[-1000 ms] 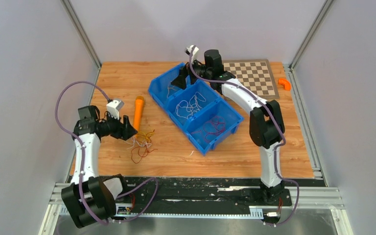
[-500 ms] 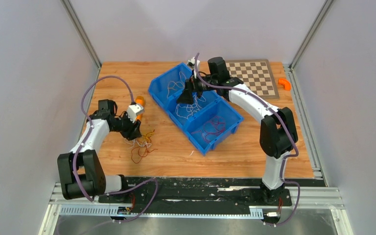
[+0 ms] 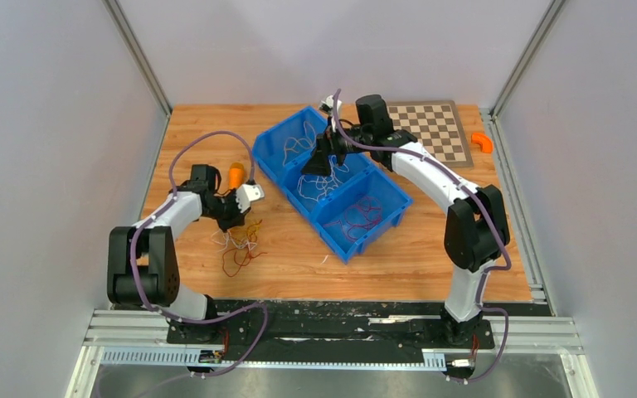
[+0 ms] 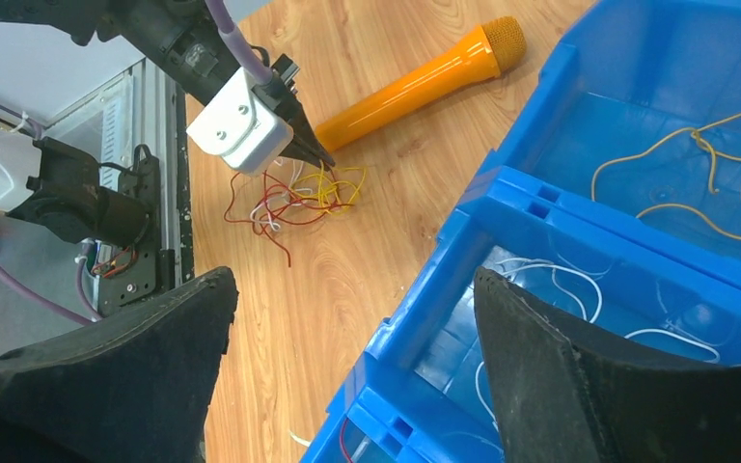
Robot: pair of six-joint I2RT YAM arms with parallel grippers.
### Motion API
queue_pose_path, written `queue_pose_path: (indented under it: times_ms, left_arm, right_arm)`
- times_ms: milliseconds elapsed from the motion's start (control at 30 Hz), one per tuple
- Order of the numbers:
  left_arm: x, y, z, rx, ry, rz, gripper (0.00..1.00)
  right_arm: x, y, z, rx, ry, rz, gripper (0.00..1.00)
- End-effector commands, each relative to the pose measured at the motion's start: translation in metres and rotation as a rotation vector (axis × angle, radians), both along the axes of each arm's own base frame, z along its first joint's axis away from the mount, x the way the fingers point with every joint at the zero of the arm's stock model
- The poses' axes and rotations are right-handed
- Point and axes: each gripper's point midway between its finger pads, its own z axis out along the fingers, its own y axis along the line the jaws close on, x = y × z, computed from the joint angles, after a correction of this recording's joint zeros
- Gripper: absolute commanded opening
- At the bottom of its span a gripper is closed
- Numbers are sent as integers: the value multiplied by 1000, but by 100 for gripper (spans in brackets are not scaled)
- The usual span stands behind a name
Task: Untangle the cables
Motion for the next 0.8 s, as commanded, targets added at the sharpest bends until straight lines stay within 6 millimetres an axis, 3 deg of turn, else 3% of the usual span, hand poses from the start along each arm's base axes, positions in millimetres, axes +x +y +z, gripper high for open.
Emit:
queue_pose_path:
  times_ms: [0,100,300,533,667,767]
  left_arm:
    - [5,-2,40,-4,-62,-3,1]
    - [-4,-3,93,-51,-137,43,0]
    - [14,32,195,-74,-283,347,0]
    - [4,-18,282,-500,-159,486,0]
    - [10,-30,318,-682,-153,560,0]
    - [22,-33,336,-772,-158,610,0]
  right_arm:
    - [-4,-5,30,31,-88,17,90]
    - [-5,-5,35,39,-101,25,90]
    - [-11,6,49,77,-92,74,89]
    - [-32,50,91,194,-152,181,98]
    - [-44,82,113,275,-243,216,100]
    - [-41,92,119,294,-207,200,100]
